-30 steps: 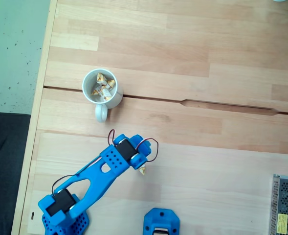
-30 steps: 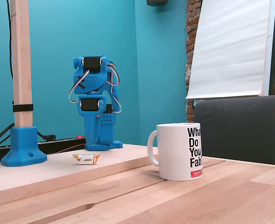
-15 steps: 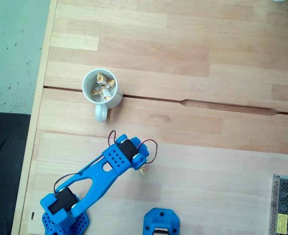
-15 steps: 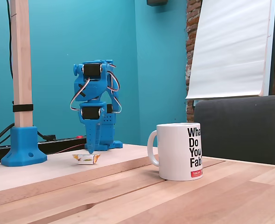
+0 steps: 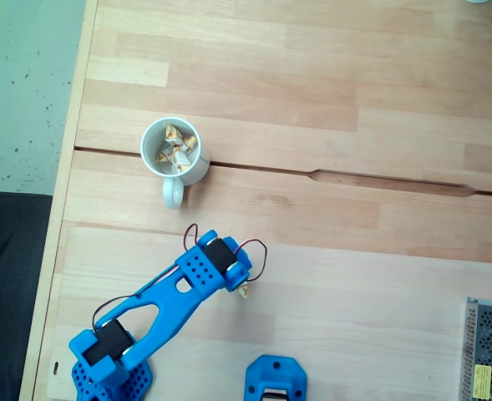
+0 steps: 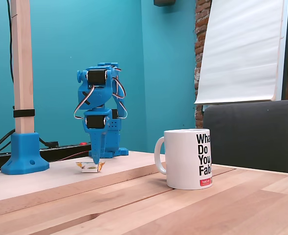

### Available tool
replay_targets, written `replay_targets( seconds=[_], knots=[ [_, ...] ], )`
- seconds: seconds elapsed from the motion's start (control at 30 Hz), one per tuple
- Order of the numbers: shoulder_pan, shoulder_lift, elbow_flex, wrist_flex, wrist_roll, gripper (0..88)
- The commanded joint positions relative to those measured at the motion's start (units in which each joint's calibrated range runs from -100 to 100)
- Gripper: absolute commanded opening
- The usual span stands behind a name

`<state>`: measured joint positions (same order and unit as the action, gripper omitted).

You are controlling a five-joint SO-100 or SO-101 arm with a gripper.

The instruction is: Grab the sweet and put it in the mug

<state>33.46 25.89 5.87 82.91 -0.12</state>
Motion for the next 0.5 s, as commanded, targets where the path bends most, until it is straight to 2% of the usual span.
replay_targets(
  seconds=[0.0, 0.47],
  knots=[
    [0.6, -0.76, 0.91, 0.15, 0.15, 23.1],
    [0.17, -0.84, 2.42, 0.23, 0.15, 23.1]
  ],
)
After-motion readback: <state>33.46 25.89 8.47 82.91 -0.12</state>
